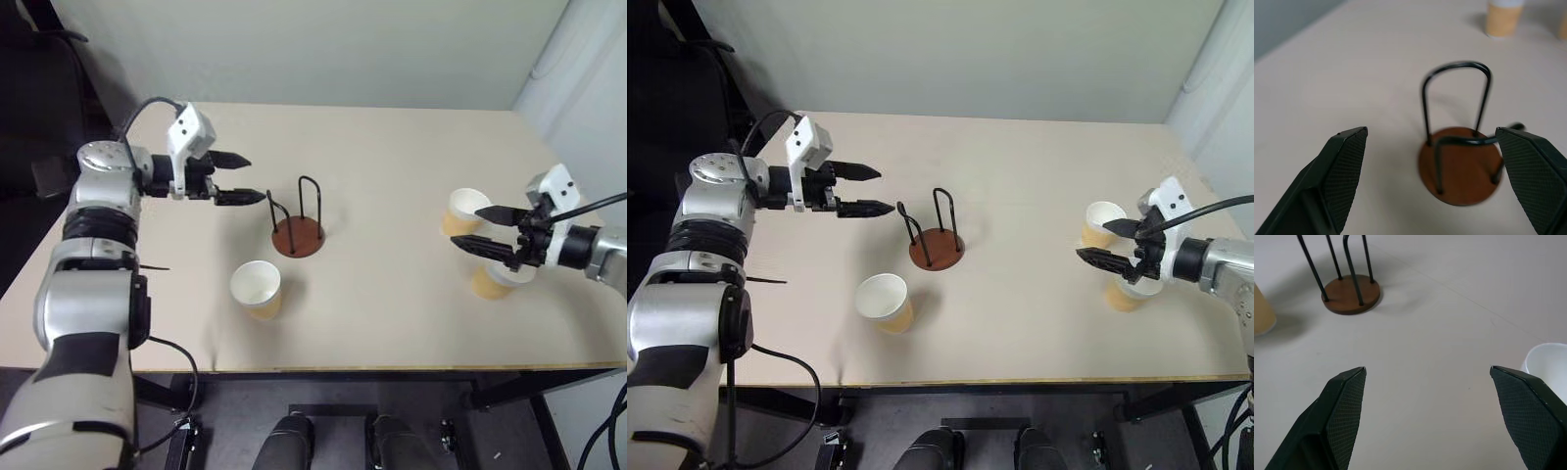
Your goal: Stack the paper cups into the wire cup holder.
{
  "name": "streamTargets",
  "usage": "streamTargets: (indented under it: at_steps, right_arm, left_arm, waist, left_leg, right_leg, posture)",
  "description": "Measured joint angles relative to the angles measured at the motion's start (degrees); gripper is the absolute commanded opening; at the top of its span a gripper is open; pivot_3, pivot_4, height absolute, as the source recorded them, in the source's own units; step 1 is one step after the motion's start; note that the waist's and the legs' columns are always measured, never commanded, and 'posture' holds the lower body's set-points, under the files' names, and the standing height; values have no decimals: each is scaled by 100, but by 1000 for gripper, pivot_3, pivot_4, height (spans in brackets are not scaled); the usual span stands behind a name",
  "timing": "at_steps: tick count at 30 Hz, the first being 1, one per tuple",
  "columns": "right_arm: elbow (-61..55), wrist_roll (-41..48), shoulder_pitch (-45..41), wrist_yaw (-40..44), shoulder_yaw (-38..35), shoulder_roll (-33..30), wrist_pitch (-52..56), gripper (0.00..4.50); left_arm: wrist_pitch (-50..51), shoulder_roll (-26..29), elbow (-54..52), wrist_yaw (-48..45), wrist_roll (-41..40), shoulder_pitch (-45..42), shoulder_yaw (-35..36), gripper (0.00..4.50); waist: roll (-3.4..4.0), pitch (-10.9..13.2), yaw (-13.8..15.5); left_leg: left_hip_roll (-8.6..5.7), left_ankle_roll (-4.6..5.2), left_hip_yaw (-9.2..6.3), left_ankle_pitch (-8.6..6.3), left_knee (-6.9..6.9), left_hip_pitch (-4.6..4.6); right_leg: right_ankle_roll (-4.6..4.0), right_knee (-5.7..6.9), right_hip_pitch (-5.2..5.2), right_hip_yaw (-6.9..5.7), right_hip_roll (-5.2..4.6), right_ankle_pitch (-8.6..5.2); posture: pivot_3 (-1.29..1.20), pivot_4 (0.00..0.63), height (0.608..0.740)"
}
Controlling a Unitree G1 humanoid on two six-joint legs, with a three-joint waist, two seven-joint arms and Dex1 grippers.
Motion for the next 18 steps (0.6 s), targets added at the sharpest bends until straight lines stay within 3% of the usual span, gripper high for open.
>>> streamTargets:
  at_steps: [18]
  right_arm:
    - [-3,160,-114,-1,40,-169,60,4132]
  left_arm:
    - [-723,332,187,262,591,371,-219,4476]
  waist:
    - [2,1,1]
  left_leg:
    - [0,2,0,1,3,1]
  right_leg:
    - [-2,2,-1,0,-1,-2]
  posture:
    - [0,150,740]
